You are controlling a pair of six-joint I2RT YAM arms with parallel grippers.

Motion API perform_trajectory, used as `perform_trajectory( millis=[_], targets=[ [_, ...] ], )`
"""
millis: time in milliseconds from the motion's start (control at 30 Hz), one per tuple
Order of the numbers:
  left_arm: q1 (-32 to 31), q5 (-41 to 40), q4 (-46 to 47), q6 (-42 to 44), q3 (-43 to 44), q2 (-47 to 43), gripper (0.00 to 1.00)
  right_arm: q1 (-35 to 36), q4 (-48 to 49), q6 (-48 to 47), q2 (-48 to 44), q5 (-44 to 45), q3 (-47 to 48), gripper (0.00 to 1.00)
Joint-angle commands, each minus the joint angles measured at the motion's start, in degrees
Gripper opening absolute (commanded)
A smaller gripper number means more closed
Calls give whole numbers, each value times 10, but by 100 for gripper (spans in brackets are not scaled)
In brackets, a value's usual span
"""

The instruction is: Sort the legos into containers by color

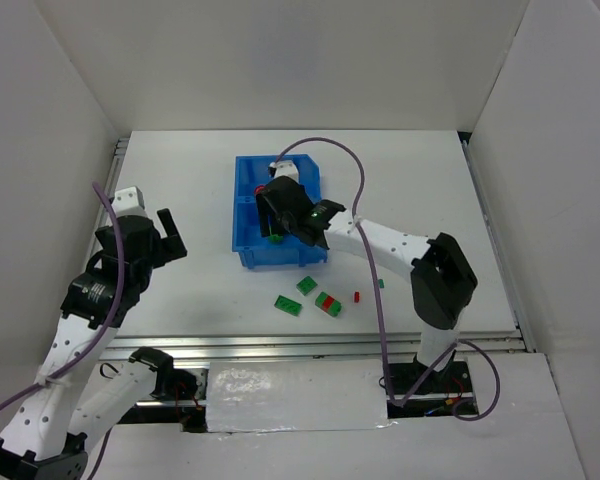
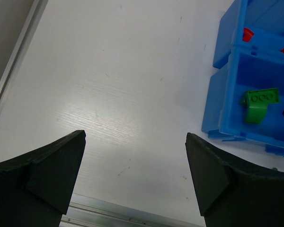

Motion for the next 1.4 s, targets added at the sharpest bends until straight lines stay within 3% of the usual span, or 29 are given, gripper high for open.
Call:
perform_trajectory(
  millis=[0,167,367,500,667,1167,1300,1367],
  targets=[
    [3,14,25,12,0,6,100,-4,-53,-11,7,13,80,79],
    [3,26,28,16,0,13,99,-3,-55,-15,-76,5,41,83],
    [4,37,32,20,-1,7,100,33,134,-129,-298,-154,-294,80],
    [7,45,33,22,-1,7,99,57,168,-142,-352,-228,-381,78],
    [8,52,36,24,-3,9,99,98,100,-193,-269,-229,-350,81],
    [8,70,40,30,-7,13,100,98,128,-236,-35,-228,-278,80],
    [8,75,41,32,-7,14,99,100,118,-236,0,-220,-264,73],
    [8,77,42,32,-7,15,100,105,116,-234,4,-216,-262,59]
  ],
)
